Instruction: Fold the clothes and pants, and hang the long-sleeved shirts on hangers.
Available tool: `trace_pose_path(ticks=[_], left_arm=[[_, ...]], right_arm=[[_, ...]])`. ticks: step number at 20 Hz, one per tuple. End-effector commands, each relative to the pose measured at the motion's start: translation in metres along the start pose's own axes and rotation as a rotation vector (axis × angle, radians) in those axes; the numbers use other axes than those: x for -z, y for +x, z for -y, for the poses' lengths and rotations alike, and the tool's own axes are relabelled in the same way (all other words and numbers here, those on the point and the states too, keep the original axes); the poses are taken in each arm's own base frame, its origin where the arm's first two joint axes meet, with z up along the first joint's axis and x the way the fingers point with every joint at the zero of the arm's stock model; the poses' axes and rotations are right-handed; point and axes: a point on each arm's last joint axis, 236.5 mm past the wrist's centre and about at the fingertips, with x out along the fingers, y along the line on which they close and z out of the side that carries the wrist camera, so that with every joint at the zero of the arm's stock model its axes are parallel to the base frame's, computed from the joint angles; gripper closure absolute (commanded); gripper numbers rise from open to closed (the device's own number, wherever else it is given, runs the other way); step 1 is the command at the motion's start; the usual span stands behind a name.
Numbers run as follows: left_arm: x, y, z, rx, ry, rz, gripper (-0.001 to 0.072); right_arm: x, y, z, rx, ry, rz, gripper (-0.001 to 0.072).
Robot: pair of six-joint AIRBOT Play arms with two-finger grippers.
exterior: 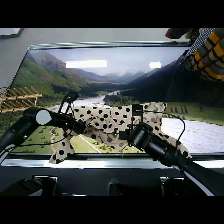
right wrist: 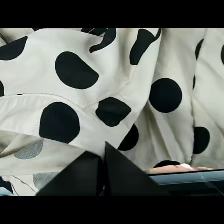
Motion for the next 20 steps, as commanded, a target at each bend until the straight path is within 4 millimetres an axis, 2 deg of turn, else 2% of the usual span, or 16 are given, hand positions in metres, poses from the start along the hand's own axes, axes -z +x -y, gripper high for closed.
trace_pose_path(ticks=[1,6,10,11,12,13,14,16,18,20], left_arm=[[0.004,0.01,0.01,0.0,0.06,-0.025,0.0156],[0.013,0.037,0.009,0.004,0.057,-0.087,0.0156],[-0.002,0.055,0.01,0.014,0.026,-0.034,0.016],[-0.006,0.06,0.016,0.038,0.002,-0.02,0.0191],[-0.007,0.063,0.021,0.053,-0.012,-0.017,0.0326],[-0.007,0.064,0.023,0.062,-0.026,-0.02,0.0632],[-0.009,0.062,0.024,0.064,-0.043,-0.014,0.069],[-0.025,0.048,0.029,0.074,-0.059,0.002,0.069],[-0.057,0.021,0.037,0.086,-0.026,0.062,0.069],[-0.093,-0.014,0.048,0.1,0.011,0.135,0.0691]], right_arm=[[0.002,-0.001,-0.001,-0.003,0.007,-0.009,0.068],[0.002,-0.001,-0.001,-0.003,0.01,-0.01,0.068],[0.004,-0.001,-0.002,-0.006,0.038,-0.016,0.068],[0.005,-0.001,-0.002,-0.008,0.079,-0.02,0.068],[0.006,-0.001,-0.003,-0.01,0.118,-0.024,0.068],[0.006,-0.001,-0.003,-0.012,0.155,-0.029,0.068],[0.006,-0.005,-0.002,-0.001,0.189,-0.034,0.068],[-0.003,-0.018,0.013,0.047,0.296,-0.066,0.068],[-0.039,-0.036,0.019,0.008,0.354,-0.055,0.0681],[-0.09,-0.064,0.023,-0.073,0.37,0.019,0.0681]])
